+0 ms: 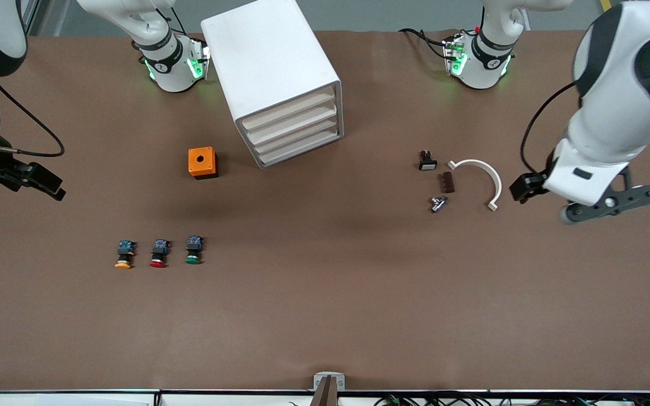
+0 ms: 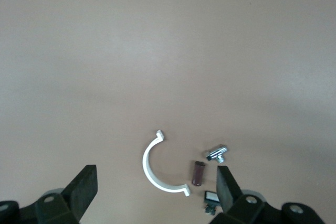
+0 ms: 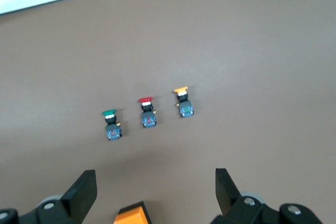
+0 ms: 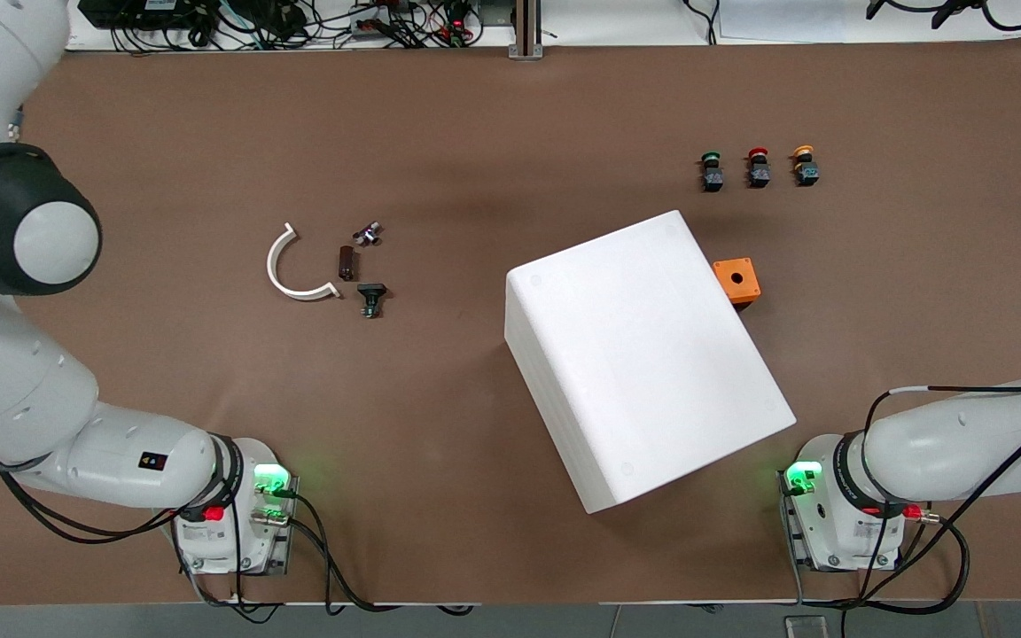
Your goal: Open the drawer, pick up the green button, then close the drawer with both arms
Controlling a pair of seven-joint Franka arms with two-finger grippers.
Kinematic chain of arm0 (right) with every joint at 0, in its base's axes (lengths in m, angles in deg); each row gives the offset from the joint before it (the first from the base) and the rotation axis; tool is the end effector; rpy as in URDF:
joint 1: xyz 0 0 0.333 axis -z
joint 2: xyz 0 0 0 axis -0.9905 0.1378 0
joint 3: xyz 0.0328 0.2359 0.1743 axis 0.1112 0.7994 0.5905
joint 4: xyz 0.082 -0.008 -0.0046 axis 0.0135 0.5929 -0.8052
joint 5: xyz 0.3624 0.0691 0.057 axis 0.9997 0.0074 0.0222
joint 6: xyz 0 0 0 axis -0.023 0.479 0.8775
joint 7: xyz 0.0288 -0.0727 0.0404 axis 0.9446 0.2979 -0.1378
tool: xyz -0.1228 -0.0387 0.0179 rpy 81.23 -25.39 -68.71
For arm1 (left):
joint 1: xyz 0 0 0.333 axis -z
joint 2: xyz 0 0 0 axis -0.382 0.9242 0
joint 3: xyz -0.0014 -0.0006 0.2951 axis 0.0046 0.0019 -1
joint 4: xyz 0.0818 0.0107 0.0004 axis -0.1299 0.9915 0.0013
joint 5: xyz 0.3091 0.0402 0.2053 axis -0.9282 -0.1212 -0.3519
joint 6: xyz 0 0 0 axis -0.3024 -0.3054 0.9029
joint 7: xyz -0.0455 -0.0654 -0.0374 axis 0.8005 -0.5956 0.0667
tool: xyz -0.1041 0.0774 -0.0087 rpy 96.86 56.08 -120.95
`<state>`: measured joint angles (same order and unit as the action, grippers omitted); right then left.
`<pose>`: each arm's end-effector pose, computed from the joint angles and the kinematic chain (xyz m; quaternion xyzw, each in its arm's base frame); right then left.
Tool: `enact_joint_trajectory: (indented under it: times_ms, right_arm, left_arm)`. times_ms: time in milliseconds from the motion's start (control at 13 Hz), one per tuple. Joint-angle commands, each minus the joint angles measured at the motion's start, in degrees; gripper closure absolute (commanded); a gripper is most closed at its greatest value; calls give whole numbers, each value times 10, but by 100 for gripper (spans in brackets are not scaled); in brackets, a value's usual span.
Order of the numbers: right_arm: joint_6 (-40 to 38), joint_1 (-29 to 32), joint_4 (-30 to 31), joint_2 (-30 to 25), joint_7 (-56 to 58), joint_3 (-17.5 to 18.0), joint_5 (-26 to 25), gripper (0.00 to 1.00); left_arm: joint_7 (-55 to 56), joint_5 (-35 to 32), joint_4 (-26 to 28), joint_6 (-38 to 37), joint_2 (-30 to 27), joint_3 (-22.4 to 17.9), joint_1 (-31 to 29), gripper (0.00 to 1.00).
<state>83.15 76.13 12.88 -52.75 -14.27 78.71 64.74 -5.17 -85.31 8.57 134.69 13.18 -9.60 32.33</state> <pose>0.5600 -0.0137 0.5476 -0.9915 0.1188 -0.0529 0.0018 0.5809 -0.1275 0.5461 -0.9921 -0.0937 -0.0088 0.0835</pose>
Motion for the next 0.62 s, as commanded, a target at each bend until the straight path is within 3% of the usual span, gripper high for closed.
enact_joint_trajectory:
  times_ms: [0, 308, 538]
  right_arm:
    - [-69, 6, -49, -4, -5, 6, -12, 0]
    - [-87, 8, -40, -41, 4, 7, -19, 0]
    - [-87, 8, -29, -55, 4, 7, -19, 0]
  left_arm:
    - [-55, 34, 17, -19, -44, 7, -45, 0]
    - [-129, 44, 24, -39, -81, 5, -88, 0]
    - [-136, 45, 70, -39, -128, 0, -91, 0]
